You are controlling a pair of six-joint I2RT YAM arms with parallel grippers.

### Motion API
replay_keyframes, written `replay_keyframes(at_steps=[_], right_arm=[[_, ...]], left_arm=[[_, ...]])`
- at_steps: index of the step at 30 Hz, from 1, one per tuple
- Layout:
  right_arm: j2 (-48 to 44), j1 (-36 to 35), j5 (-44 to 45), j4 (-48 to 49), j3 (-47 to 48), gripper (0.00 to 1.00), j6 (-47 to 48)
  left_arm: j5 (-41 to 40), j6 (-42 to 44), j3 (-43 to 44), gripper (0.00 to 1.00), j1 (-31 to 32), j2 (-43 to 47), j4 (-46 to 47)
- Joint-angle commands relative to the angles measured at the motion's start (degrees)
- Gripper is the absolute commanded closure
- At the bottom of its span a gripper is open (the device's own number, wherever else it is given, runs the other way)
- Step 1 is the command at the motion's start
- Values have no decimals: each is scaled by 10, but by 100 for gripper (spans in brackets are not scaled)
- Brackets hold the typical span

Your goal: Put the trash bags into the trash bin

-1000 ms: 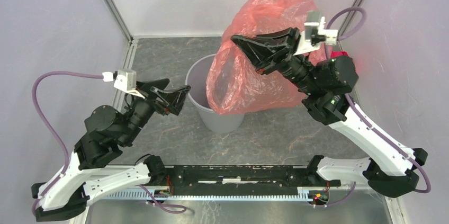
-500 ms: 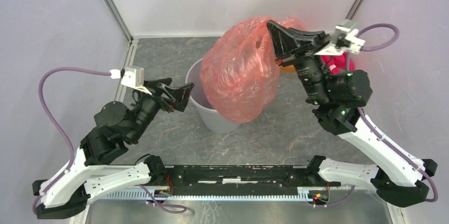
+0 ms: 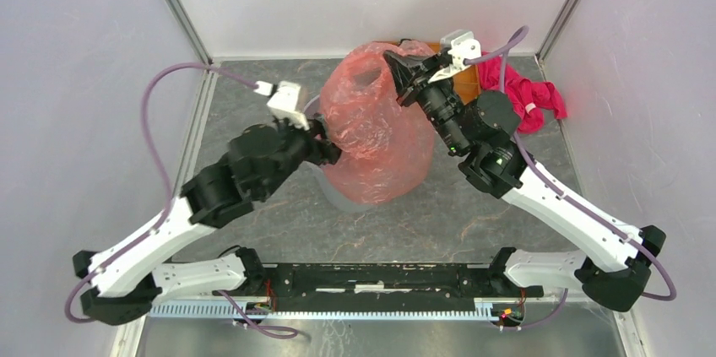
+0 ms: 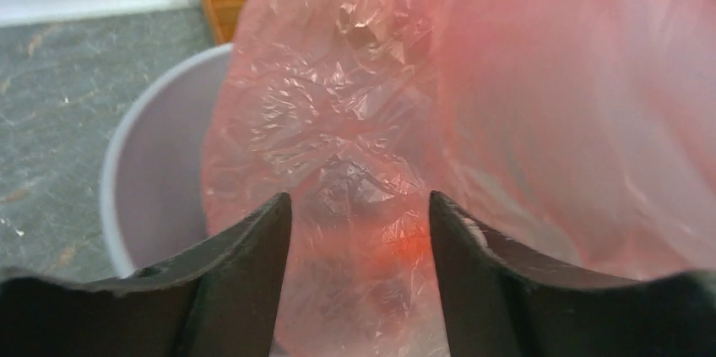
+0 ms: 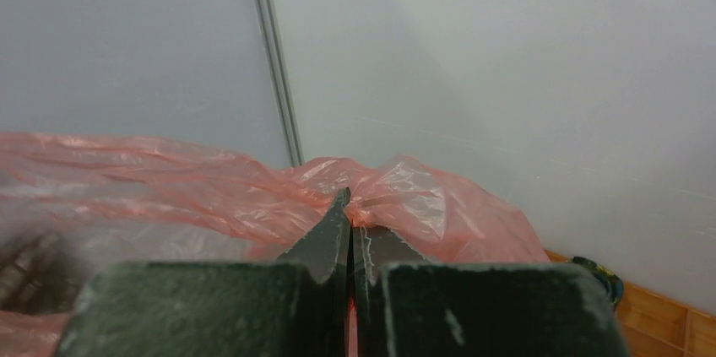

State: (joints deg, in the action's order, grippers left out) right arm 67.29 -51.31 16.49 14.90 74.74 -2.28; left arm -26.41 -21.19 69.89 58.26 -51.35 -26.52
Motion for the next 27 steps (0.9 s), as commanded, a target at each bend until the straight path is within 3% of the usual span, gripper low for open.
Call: replay_keyframes(at_steps=[1, 6, 8, 10, 14, 21, 24, 27], right_arm=[[6, 2, -29, 17, 55, 100, 2], [23, 2, -44, 15, 79, 99, -15], [28, 1, -47, 18, 81, 100, -20], [34, 1, -48, 18, 85, 99, -20], [46, 1, -48, 25, 87, 100, -16], [77, 2, -56, 38, 103, 99, -26], [98, 2, -66, 45, 118, 99, -43], [125, 2, -86, 53, 145, 99, -74]], left_arm=[[-31, -45, 33, 38, -3, -80, -10], [10, -64, 50, 52, -83, -151, -54], [42, -71, 41, 60, -119, -143, -59], [47, -68, 30, 61, -125, -107, -48], [78, -52, 9, 45, -125, -15, -17], [125, -19, 35, 18, -125, 82, -83], [246, 6, 34, 9, -125, 114, -77], [427, 8, 21, 3, -125, 125, -20]])
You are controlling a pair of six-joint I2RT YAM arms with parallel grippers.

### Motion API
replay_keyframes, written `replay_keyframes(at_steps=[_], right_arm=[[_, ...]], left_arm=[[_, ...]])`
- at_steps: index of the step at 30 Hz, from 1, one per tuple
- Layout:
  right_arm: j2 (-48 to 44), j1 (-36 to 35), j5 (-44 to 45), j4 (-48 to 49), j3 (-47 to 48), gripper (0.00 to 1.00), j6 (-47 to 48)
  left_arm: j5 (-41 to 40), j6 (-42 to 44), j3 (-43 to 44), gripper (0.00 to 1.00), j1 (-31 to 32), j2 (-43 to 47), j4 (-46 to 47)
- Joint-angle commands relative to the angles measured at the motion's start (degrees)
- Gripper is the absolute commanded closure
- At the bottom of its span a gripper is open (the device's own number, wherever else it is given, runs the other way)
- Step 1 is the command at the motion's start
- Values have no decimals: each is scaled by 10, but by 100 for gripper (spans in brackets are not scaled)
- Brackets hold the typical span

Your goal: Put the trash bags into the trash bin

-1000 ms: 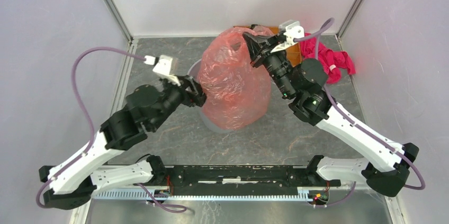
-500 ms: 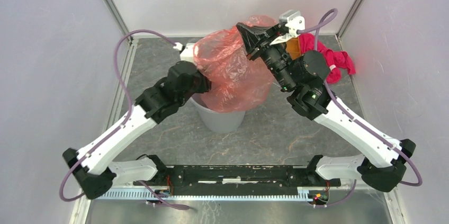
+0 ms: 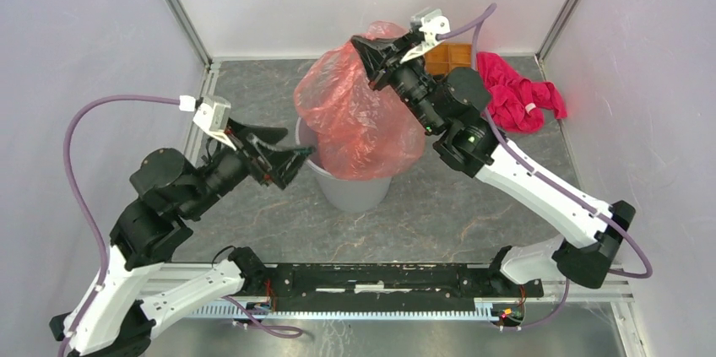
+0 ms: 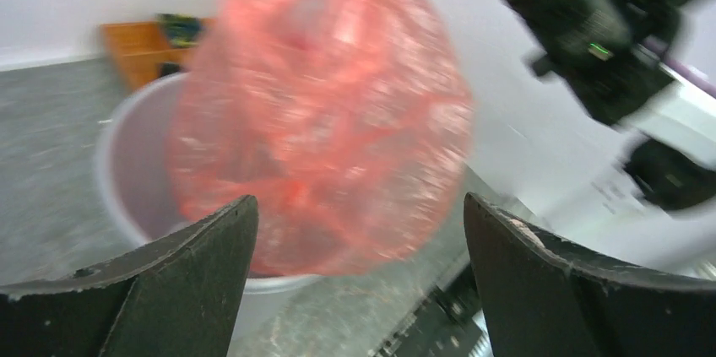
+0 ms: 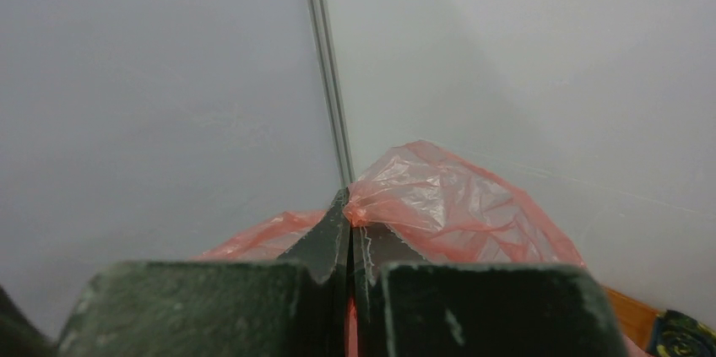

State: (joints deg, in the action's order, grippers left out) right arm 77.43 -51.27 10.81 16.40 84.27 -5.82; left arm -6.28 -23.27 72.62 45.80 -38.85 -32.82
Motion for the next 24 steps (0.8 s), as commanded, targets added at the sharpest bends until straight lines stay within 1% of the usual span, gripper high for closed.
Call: replay_keyframes(at_steps=[1, 3, 5, 8, 10, 12, 13, 15, 16, 19, 21, 24], right_arm=[[31, 2, -36, 41, 58, 99, -53], [49, 1, -47, 46, 78, 99, -79], [64, 0, -53, 47, 97, 99, -103], [70, 1, -54, 55, 100, 99, -129], [68, 1, -54, 60, 93, 99, -144], [61, 0, -56, 71, 76, 99, -159], [57, 0, -58, 76, 66, 99, -165], [50, 1, -61, 78, 56, 99, -175], [48, 1, -61, 79, 48, 99, -180], [37, 2, -62, 77, 27, 99, -202], [29, 1, -65, 67, 13, 99, -222], [11, 1, -90, 57, -18, 99, -244]], left_arm=[[268, 13, -17, 2, 0, -1, 71], [332, -17, -35, 2, 0, -9, 135], [371, -46, -52, 2, 0, -23, 200], [399, -76, -70, 2, 1, -53, 280], [388, -74, -70, 2, 1, -78, 284], [333, -57, -57, 5, 2, -104, 226], [262, -47, -50, 7, 2, -118, 192], [158, -35, -47, 13, 2, -128, 135], [111, -33, -53, 14, 2, -127, 115], [12, -31, -86, 15, 2, -116, 89], [-8, -39, -112, 15, 2, -110, 85], [12, -46, -128, 14, 2, -105, 79]])
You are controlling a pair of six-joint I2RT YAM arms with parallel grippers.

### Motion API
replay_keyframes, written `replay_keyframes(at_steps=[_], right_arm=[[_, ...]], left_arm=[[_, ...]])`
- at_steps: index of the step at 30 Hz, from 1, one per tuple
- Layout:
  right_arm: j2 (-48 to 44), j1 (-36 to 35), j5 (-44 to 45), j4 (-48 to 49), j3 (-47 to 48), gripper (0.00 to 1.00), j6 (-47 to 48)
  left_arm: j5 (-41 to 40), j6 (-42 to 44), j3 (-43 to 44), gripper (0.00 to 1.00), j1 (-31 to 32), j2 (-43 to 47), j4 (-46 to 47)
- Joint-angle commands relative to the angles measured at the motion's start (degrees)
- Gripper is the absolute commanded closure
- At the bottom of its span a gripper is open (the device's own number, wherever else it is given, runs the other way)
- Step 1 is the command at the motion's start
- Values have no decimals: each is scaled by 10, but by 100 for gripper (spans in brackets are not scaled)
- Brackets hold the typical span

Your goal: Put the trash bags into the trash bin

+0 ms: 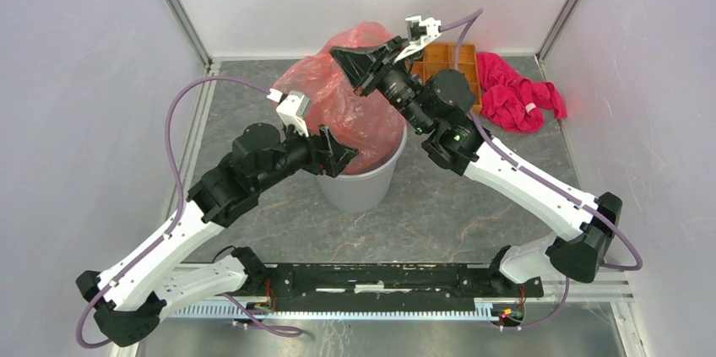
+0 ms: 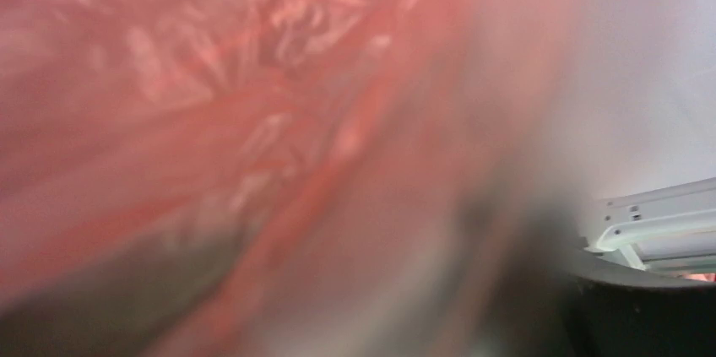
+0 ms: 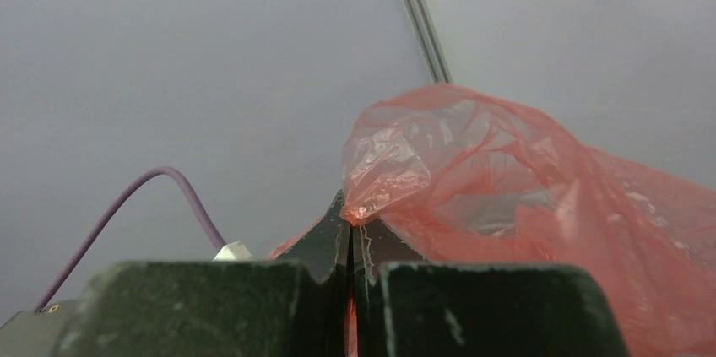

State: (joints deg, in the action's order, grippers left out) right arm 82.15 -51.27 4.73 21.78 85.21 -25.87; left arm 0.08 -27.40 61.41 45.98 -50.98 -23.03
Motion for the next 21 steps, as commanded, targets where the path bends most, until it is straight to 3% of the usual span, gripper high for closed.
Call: replay_keyframes(at_steps=[1, 3, 6, 11, 16, 21], right_arm=[[-41, 1, -37, -5, -33, 99, -43], [-49, 1, -46, -39, -34, 99, -27], [-56, 1, -132, -104, -7, 99, 63], [-87, 1, -262, -250, 21, 99, 240], [-121, 1, -458, -342, 11, 100, 366], [-136, 1, -449, -384, -3, 99, 405]], left_arm=[[-29, 0, -18, 12, 0, 20, -19], [40, 31, -19, 7, 0, 39, -16], [141, 90, -11, 0, 0, 83, -37], [179, 120, 41, 0, 0, 157, -88], [129, 88, 92, 0, 0, 166, -83], [-49, -9, 129, 0, 0, 138, -35]])
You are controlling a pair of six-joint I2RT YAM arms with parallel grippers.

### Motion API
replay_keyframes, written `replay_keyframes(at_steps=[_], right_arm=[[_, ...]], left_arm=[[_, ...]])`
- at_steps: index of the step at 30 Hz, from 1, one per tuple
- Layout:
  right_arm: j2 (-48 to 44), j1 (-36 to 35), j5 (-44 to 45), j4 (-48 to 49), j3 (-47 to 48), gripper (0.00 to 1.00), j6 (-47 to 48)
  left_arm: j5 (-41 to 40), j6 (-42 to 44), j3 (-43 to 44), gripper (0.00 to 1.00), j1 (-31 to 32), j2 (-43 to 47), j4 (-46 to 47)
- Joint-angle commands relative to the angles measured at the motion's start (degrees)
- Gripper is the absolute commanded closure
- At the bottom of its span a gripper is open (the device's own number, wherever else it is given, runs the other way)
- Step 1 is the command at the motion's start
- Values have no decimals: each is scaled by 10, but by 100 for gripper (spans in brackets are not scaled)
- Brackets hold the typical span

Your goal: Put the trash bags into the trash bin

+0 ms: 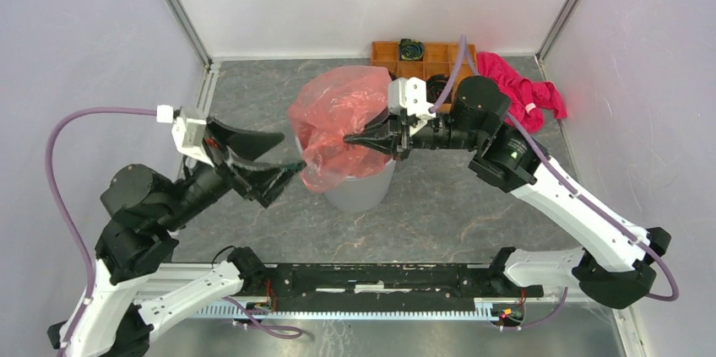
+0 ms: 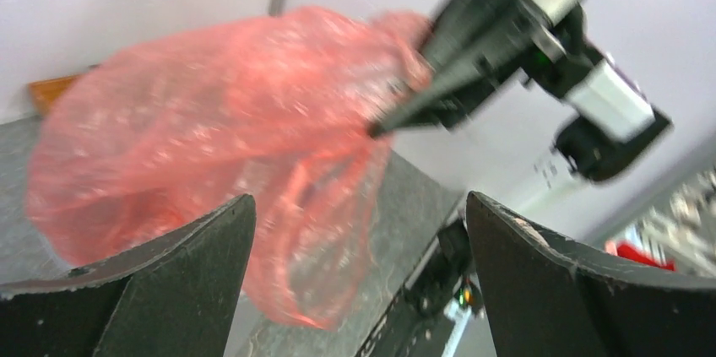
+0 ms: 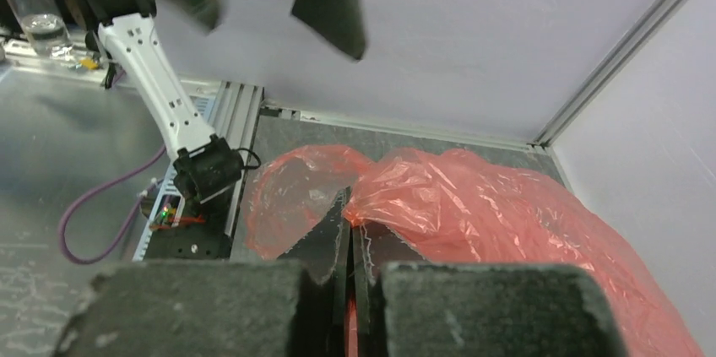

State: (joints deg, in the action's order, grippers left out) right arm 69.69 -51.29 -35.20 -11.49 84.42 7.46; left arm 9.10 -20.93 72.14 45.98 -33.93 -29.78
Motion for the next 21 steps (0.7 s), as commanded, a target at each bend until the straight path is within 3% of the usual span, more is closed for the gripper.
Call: replay_keyframes(at_steps=[1, 5, 12, 17, 21], right_arm=[[-12, 1, -52, -48, -1, 100, 72], [-7, 1, -77, -44, -9, 99, 65], [-16, 1, -126, -27, -31, 100, 47], [-27, 2, -173, -20, -41, 99, 39], [-50, 1, -145, -9, -60, 100, 32]], left_arm=[[-187, -94, 27, 0, 0, -42, 32], [-287, -96, 89, 0, 0, -135, -17], [-302, -25, 263, 0, -22, -320, -48], [-170, -38, 330, 0, -111, -419, -42], [-42, -18, 353, 0, -130, -483, -52]])
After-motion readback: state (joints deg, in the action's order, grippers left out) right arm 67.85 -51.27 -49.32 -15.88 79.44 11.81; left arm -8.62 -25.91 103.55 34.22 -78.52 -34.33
